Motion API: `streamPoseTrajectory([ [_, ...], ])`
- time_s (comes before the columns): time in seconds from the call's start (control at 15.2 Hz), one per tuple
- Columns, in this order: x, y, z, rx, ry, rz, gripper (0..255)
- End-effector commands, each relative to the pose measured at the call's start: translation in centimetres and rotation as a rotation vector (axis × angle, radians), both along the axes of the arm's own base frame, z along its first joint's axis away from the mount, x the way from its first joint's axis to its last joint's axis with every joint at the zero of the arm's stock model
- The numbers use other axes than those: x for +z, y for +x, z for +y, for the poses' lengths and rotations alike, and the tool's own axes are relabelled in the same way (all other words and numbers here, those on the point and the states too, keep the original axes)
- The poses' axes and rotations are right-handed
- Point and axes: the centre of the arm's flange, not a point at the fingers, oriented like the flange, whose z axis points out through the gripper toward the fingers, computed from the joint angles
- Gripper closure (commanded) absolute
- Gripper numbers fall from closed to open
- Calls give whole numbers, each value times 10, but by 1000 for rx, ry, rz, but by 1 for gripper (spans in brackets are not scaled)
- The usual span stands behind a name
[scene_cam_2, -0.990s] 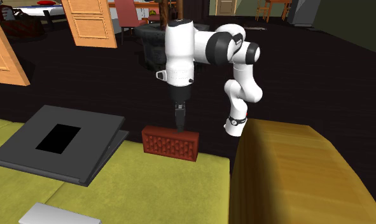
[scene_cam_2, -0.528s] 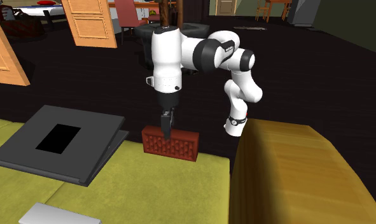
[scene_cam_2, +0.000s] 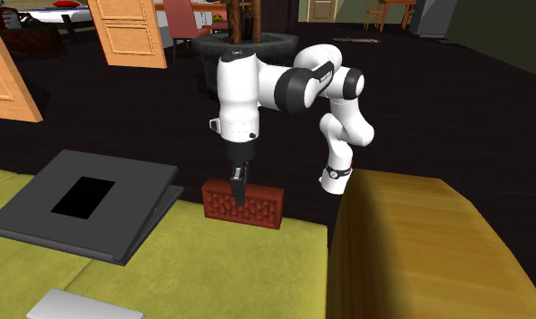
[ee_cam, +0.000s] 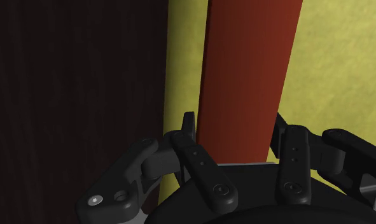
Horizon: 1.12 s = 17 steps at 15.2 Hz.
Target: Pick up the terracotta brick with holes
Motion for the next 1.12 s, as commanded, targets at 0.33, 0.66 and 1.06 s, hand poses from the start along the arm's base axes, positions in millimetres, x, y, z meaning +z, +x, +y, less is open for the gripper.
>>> streamPoseTrajectory([
  [0.33,-1,0,0,0,0,0,255],
  [0.66,21,1,0,0,0,0,255],
  [1.06,52,1,0,0,0,0,255],
])
